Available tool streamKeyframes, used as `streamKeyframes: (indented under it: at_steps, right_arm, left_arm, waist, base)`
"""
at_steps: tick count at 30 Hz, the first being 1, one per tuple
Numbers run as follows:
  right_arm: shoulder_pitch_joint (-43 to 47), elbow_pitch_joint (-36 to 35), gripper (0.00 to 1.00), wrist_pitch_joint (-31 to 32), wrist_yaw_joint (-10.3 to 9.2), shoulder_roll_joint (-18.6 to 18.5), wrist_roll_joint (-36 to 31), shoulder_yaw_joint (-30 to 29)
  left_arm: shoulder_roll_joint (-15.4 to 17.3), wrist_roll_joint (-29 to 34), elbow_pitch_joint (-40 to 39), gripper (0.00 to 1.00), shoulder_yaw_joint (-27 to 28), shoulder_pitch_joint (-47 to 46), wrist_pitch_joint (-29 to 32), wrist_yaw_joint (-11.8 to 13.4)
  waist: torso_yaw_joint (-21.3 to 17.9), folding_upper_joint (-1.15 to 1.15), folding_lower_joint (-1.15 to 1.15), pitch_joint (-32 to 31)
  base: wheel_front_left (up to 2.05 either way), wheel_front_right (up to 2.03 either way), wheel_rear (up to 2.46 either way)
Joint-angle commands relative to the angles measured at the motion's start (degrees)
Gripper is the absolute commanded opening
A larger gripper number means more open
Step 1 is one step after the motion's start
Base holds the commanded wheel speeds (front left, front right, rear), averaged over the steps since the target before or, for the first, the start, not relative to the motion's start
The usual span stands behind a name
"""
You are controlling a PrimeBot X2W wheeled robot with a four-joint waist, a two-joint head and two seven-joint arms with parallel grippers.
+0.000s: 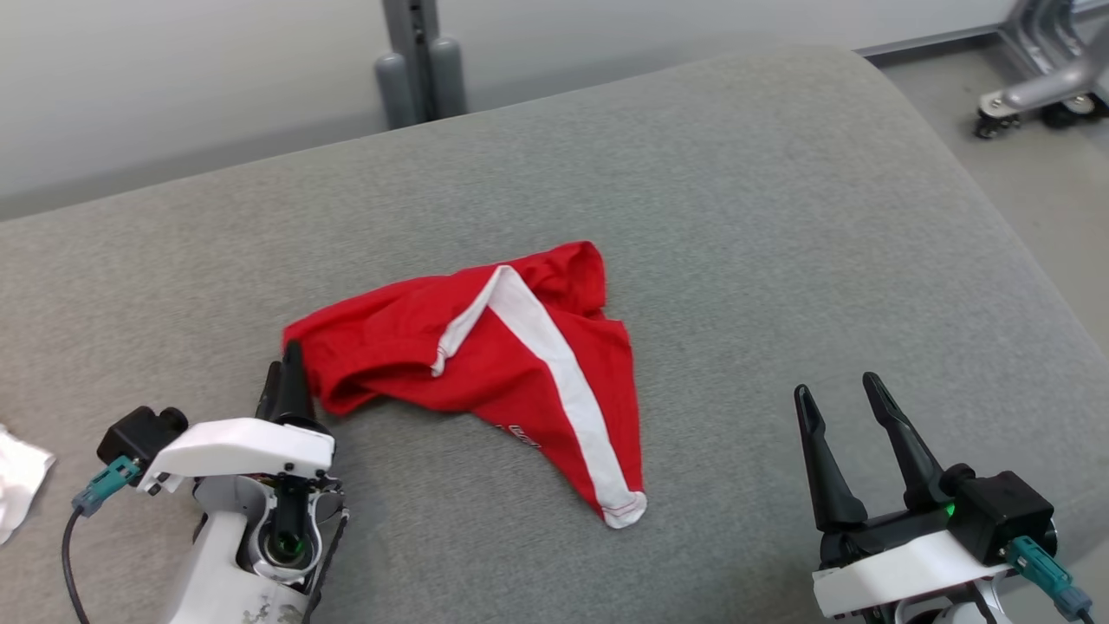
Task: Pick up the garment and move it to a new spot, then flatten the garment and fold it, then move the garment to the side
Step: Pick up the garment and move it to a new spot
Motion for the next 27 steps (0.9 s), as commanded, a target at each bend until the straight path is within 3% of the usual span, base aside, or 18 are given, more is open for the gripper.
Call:
streamKeyframes:
  at_steps: [1, 4, 7, 10, 13, 18, 27]
  right_arm:
    - [-0.4, -0.2, 1.0, -0.3, 0.09, -0.2, -0.8, -0.2]
    - [0.1, -0.5, 1.0, -0.3, 0.09, -0.3, -1.4, -0.7]
    - [1.0, -1.2, 1.0, -0.3, 0.08, -0.8, -1.9, -1.5]
    - [1.4, -2.3, 1.0, -0.3, 0.08, -1.2, -2.4, -2.8]
    - [2.1, -3.4, 1.0, -0.3, 0.08, -1.9, -2.9, -4.3]
    - [3.6, -5.2, 1.0, -0.3, 0.07, -2.8, -3.9, -6.7]
    - [7.6, -4.5, 1.0, -0.3, 0.07, -3.2, -5.8, -10.1]
  left_arm:
    - [0.6, 2.4, 0.3, 1.0, -1.1, -0.7, -2.0, -1.4]
    - [2.6, 10.1, -1.3, 1.0, -3.6, -0.8, -5.7, -1.1]
    - [4.4, 20.8, -7.7, 1.0, -3.2, 1.4, -6.5, 1.8]
    - [3.9, 31.9, -17.2, 1.0, -1.0, 7.2, -6.4, 4.1]
    - [3.2, 40.0, -24.6, 1.0, 0.3, 12.4, -6.5, 4.6]
    - [1.5, 49.2, -30.7, 1.0, 1.9, 20.9, -6.5, 3.2]
    - [-0.2, 57.2, -32.4, 1.0, 5.8, 28.3, -6.5, 0.0]
  waist:
    - [1.9, 0.0, 0.0, -0.4]
    - [3.5, 0.0, 0.0, -1.0]
    - [5.4, 0.0, 0.0, -1.6]
    - [7.3, 0.0, 0.0, -2.1]
    - [9.2, 0.0, 0.0, -2.6]
    - [12.5, 0.0, 0.0, -3.8]
    - [17.2, 0.0, 0.0, -7.5]
  base:
    - [0.0, 0.0, 0.0]
    - [0.0, 0.0, 0.0]
    - [0.0, 0.0, 0.0]
    - [0.0, 0.0, 0.0]
    - [0.0, 0.0, 0.0]
    - [0.0, 0.0, 0.0]
    - [0.0, 0.0, 0.0]
